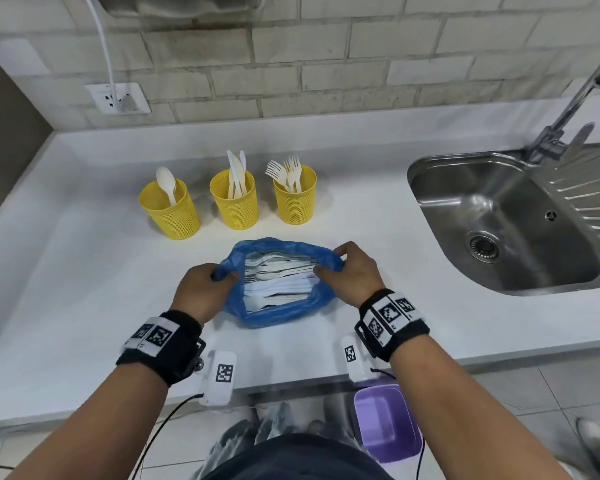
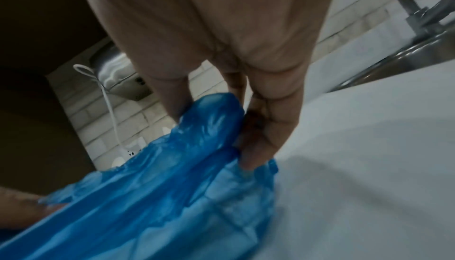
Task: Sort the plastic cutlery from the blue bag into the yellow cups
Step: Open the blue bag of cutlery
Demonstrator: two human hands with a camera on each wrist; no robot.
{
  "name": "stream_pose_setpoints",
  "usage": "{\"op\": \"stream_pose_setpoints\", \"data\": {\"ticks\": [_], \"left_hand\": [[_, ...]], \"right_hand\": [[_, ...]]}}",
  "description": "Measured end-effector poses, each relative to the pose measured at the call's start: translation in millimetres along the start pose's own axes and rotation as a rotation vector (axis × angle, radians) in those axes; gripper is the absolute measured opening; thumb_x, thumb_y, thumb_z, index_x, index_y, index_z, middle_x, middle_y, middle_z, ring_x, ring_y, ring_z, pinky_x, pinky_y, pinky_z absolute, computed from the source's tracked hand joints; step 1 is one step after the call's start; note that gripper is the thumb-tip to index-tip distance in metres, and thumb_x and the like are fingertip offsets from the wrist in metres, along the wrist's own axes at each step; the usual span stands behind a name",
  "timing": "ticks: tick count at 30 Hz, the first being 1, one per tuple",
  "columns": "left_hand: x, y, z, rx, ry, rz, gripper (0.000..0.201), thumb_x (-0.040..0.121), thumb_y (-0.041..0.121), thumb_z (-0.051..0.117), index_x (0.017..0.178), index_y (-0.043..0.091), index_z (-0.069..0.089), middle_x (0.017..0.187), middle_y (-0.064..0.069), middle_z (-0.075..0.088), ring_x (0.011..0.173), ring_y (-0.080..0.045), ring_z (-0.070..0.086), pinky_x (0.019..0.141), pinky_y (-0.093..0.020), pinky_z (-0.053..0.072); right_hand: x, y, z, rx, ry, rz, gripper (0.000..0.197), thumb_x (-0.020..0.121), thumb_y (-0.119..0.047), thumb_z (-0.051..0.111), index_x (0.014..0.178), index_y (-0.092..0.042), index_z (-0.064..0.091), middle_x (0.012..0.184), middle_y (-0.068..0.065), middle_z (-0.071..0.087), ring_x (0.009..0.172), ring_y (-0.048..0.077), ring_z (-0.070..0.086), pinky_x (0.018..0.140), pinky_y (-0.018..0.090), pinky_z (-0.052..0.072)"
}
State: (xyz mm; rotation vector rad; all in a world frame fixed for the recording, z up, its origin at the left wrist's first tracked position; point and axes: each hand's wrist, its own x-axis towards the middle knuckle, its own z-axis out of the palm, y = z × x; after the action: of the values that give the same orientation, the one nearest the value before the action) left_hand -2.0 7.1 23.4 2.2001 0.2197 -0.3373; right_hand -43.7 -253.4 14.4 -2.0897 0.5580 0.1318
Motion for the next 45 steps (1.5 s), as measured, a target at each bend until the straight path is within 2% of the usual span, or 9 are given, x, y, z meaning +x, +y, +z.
{"op": "stream_pose_setpoints", "data": {"ticks": [2, 9, 15, 21, 28, 32, 37, 41, 45], "left_hand": [[4, 5, 0, -0.059, 0.001, -0.047, 0.024, 0.099, 0.015, 0.060, 0.088, -0.005, 0.067, 0.081, -0.014, 0.065, 0.068, -0.022, 0.053, 0.063, -0.032, 0.039], [22, 11, -15, -0.898, -0.253, -0.587, 0.026, 0.090, 0.013, 0.054, 0.113, 0.008, 0.065, 0.114, -0.017, 0.068, 0.104, -0.033, 0.066, 0.109, -0.043, 0.045], [11, 26, -5, -0.455, -0.152, -0.261, 0.026, 0.092, 0.039, 0.070, 0.093, 0.013, 0.074, 0.087, -0.006, 0.077, 0.090, -0.026, 0.070, 0.087, -0.039, 0.055], [24, 24, 8, 0.216, 0.000, 0.152, 0.034, 0.101, 0.025, 0.058, 0.069, 0.012, 0.058, 0.071, -0.003, 0.059, 0.074, -0.025, 0.052, 0.062, -0.033, 0.036], [45, 20, -3, -0.708, -0.244, -0.267, 0.024, 0.100, 0.028, 0.063, 0.100, 0.007, 0.073, 0.113, -0.016, 0.070, 0.095, -0.028, 0.068, 0.100, -0.042, 0.049], [37, 17, -11, -0.240, -0.182, -0.150, 0.046, 0.091, 0.048, 0.071, 0.121, 0.014, 0.068, 0.116, -0.012, 0.073, 0.109, -0.032, 0.067, 0.098, -0.045, 0.054], [4, 1, -22, 0.307, -0.136, -0.063, 0.060, 0.072, 0.059, 0.085, 0.110, 0.024, 0.054, 0.100, 0.002, 0.065, 0.092, -0.016, 0.064, 0.065, -0.028, 0.043], [0, -7, -17, 0.348, -0.106, 0.036, 0.008, 0.083, 0.018, 0.074, 0.081, 0.015, 0.067, 0.075, 0.001, 0.068, 0.076, -0.021, 0.065, 0.061, -0.028, 0.044], [10, -8, -14, -0.217, -0.097, -0.123, 0.018, 0.085, -0.012, 0.048, 0.081, -0.003, 0.064, 0.075, -0.015, 0.062, 0.073, -0.028, 0.058, 0.064, -0.032, 0.055]], "right_hand": [[3, -8, 0, 0.038, 0.049, -0.036, 0.005, 0.087, -0.014, 0.066, 0.090, -0.018, 0.065, 0.089, 0.001, 0.068, 0.082, 0.021, 0.064, 0.064, 0.024, 0.051], [11, -2, 0, 1.252, -0.044, 0.561, 0.025, 0.062, 0.008, 0.032, 0.073, -0.012, 0.042, 0.061, 0.008, 0.040, 0.039, 0.019, 0.037, 0.039, 0.024, 0.035], [17, -7, 1, 0.408, 0.080, 0.198, 0.019, 0.079, -0.033, 0.058, 0.088, -0.017, 0.060, 0.104, 0.006, 0.059, 0.091, 0.028, 0.063, 0.088, 0.042, 0.056], [21, -8, 13, 0.041, 0.125, -0.084, 0.004, 0.093, -0.019, 0.062, 0.094, -0.016, 0.064, 0.094, 0.001, 0.063, 0.086, 0.020, 0.062, 0.074, 0.024, 0.045], [29, -18, 2, 0.938, -0.003, 0.325, 0.017, 0.091, -0.007, 0.067, 0.074, -0.006, 0.069, 0.062, 0.011, 0.057, 0.047, 0.023, 0.053, 0.047, 0.028, 0.046], [30, -7, -5, 0.225, 0.118, 0.072, 0.022, 0.094, -0.036, 0.065, 0.095, -0.015, 0.067, 0.103, 0.004, 0.067, 0.098, 0.024, 0.064, 0.086, 0.033, 0.049], [1, -4, -19, -0.186, 0.010, 0.022, 0.055, 0.085, -0.060, 0.068, 0.105, -0.010, 0.057, 0.100, 0.003, 0.060, 0.091, 0.021, 0.059, 0.069, 0.030, 0.041], [-2, -2, -9, -0.162, -0.125, 0.027, 0.023, 0.083, -0.032, 0.073, 0.083, -0.013, 0.059, 0.084, 0.006, 0.067, 0.077, 0.024, 0.068, 0.069, 0.036, 0.058], [-2, 1, 7, 0.342, -0.114, 0.145, 0.006, 0.077, -0.001, 0.064, 0.079, -0.001, 0.058, 0.081, 0.020, 0.063, 0.074, 0.034, 0.067, 0.079, 0.050, 0.061]]}}
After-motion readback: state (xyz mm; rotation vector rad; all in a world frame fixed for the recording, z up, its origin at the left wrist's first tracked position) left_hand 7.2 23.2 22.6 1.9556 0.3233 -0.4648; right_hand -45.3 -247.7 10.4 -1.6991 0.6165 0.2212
